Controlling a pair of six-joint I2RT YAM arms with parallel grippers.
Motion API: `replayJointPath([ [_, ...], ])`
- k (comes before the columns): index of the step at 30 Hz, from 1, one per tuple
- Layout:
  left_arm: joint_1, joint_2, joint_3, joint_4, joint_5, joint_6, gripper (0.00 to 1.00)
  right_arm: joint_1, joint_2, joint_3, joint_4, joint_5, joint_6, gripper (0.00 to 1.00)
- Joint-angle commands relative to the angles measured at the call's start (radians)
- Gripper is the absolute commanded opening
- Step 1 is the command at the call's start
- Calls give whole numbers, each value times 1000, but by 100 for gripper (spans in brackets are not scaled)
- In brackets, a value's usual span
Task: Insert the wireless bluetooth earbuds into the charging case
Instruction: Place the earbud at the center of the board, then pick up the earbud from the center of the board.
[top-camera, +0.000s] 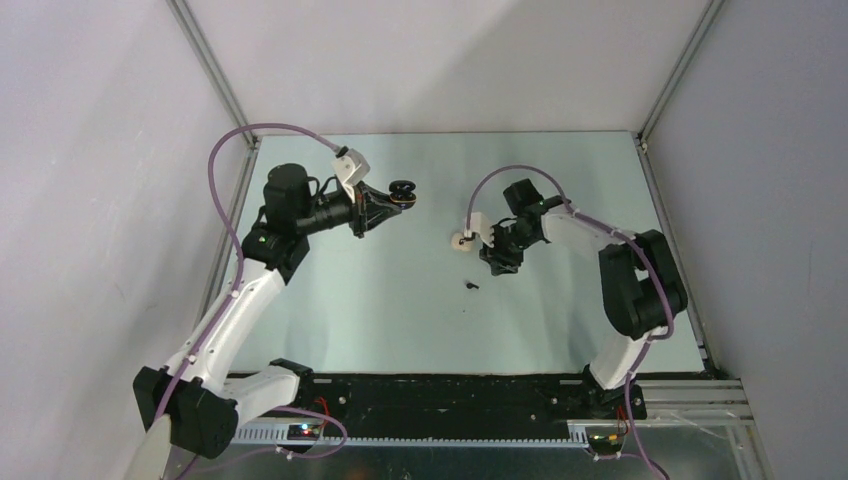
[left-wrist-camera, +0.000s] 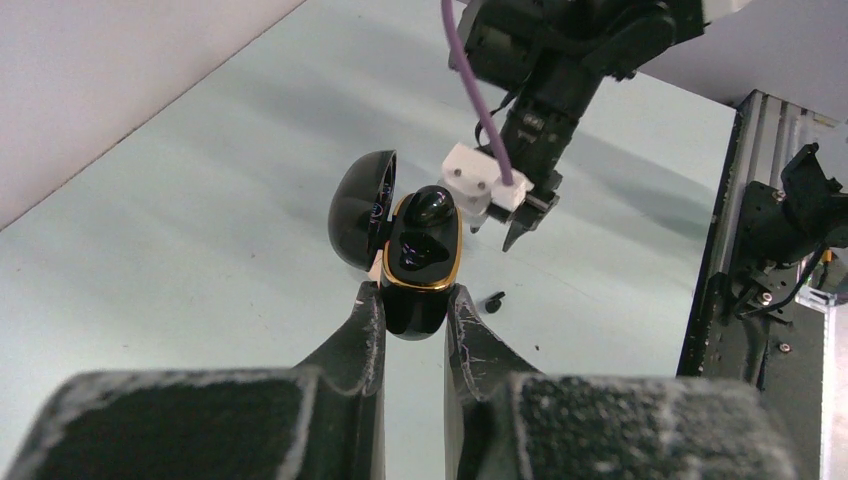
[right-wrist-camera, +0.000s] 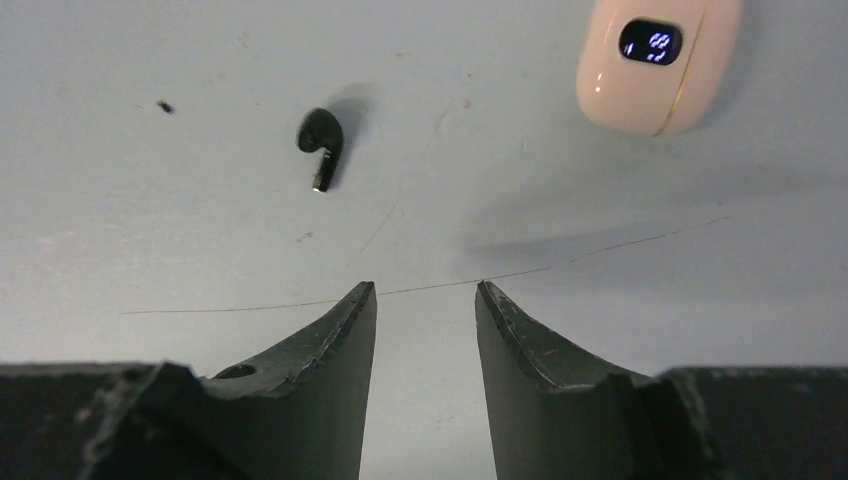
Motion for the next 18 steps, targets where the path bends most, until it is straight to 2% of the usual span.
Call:
replayJointPath([
  [1, 9, 1, 2, 50, 16, -29, 0, 8, -118, 39, -65, -95, 34, 44],
  [4, 10, 0, 0, 50, 16, -39, 0, 51, -131, 40, -112, -107, -39, 40],
  [8, 12, -3, -4, 51, 10, -53, 0, 128, -96, 49, -94, -33, -28, 35],
  [18, 25, -55, -41, 39, -12, -77, 0, 251, 30, 104, -49, 160, 295, 33],
])
